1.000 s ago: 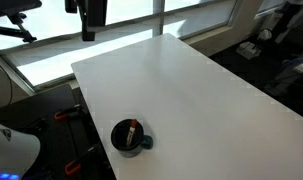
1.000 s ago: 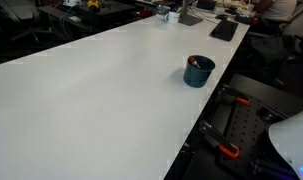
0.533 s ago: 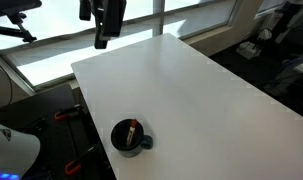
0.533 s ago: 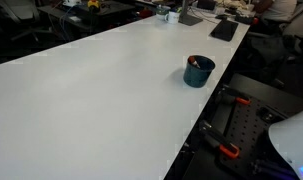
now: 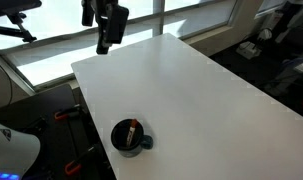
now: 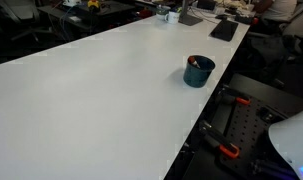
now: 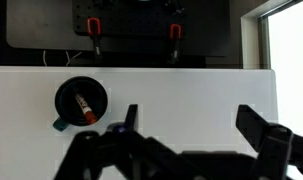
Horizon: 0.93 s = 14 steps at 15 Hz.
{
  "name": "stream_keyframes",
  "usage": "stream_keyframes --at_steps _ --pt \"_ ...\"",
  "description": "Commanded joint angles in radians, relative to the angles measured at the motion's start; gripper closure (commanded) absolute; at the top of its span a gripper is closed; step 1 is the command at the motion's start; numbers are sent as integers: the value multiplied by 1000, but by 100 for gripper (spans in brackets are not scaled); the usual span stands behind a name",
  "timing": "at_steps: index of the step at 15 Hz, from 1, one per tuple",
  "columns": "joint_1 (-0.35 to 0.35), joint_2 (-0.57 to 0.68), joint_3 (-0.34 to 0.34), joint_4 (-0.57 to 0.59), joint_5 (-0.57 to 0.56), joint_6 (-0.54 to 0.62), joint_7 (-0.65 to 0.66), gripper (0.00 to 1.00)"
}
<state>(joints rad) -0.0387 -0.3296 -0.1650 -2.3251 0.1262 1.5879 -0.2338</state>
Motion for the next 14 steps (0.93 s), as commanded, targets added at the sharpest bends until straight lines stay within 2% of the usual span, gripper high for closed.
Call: stream_keyframes --at_steps 1,3,4,14 --pt "-4 130 10 58 10 7 -27 0" --pt "-8 189 13 89 19 -4 -13 0" --pt "-16 118 16 34 2 6 -5 0" --pt "-26 170 11 53 10 9 0 0"
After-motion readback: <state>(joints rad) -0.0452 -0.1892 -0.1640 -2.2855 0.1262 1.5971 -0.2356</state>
